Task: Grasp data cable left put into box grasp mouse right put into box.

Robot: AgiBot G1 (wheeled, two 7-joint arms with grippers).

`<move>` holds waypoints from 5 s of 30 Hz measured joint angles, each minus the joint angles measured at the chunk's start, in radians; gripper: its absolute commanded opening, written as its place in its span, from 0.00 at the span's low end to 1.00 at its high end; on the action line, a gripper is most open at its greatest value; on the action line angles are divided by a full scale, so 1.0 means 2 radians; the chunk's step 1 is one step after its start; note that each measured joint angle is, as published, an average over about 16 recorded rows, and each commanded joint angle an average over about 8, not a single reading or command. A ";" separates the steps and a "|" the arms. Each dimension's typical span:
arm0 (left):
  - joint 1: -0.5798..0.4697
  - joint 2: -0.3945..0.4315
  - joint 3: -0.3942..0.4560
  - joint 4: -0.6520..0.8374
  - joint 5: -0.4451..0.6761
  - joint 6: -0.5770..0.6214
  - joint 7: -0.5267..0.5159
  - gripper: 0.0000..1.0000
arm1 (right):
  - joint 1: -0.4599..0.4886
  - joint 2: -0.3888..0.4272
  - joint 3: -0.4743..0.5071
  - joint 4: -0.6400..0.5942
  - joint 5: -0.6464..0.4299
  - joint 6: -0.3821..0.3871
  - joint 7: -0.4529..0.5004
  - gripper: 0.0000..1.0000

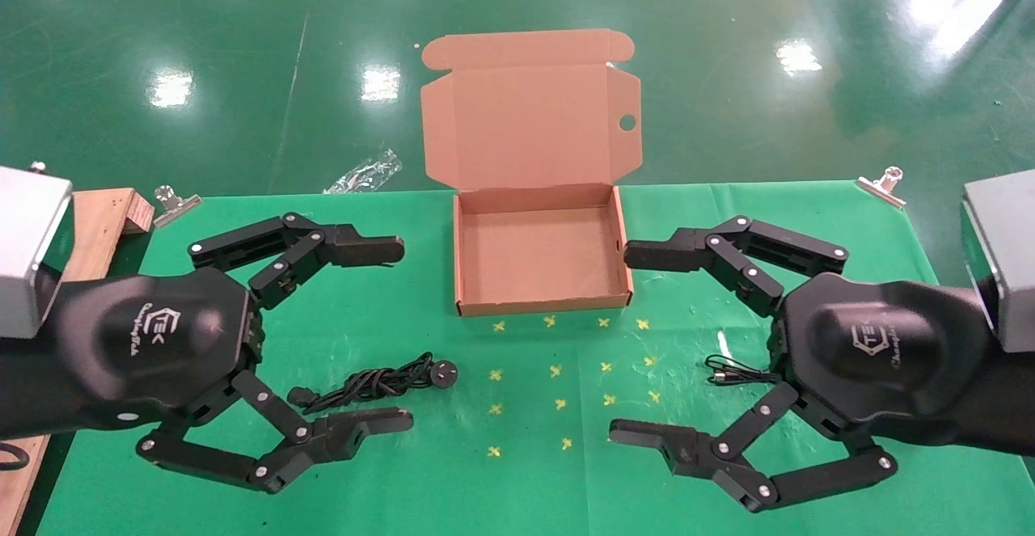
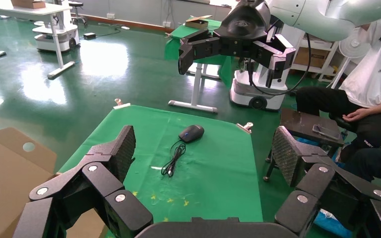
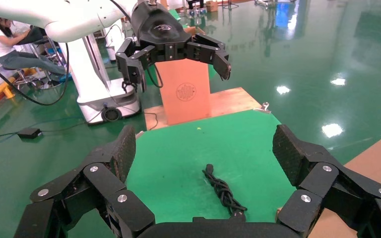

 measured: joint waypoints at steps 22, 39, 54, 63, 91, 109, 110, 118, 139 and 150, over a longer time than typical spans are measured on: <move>0.000 0.000 0.000 0.000 0.000 0.000 0.000 1.00 | 0.000 0.000 0.000 0.000 0.000 0.000 0.000 1.00; -0.040 -0.007 0.050 -0.025 0.151 0.003 0.019 1.00 | -0.016 0.033 -0.024 0.018 -0.084 0.027 0.014 1.00; -0.106 0.096 0.182 -0.030 0.495 -0.051 -0.081 1.00 | -0.036 0.073 -0.034 0.035 -0.150 0.068 0.040 1.00; -0.113 0.164 0.229 -0.019 0.626 -0.088 -0.148 1.00 | -0.038 0.084 -0.031 0.036 -0.149 0.069 0.043 1.00; -0.104 0.202 0.258 -0.009 0.736 -0.125 -0.199 1.00 | 0.029 0.066 -0.103 0.024 -0.382 0.069 0.072 1.00; -0.104 0.202 0.258 -0.009 0.736 -0.125 -0.199 1.00 | 0.129 -0.081 -0.167 -0.192 -0.556 0.119 0.017 1.00; -0.104 0.202 0.258 -0.009 0.736 -0.125 -0.199 1.00 | 0.134 -0.087 -0.168 -0.207 -0.559 0.122 0.010 1.00; -0.104 0.202 0.258 -0.009 0.736 -0.125 -0.199 0.46 | 0.166 -0.124 -0.171 -0.312 -0.568 0.139 -0.035 1.00; -0.104 0.202 0.258 -0.009 0.736 -0.125 -0.199 0.00 | 0.176 -0.135 -0.172 -0.343 -0.569 0.143 -0.051 0.00; -0.104 0.202 0.257 -0.009 0.735 -0.125 -0.199 0.00 | 0.174 -0.132 -0.172 -0.336 -0.568 0.143 -0.049 0.00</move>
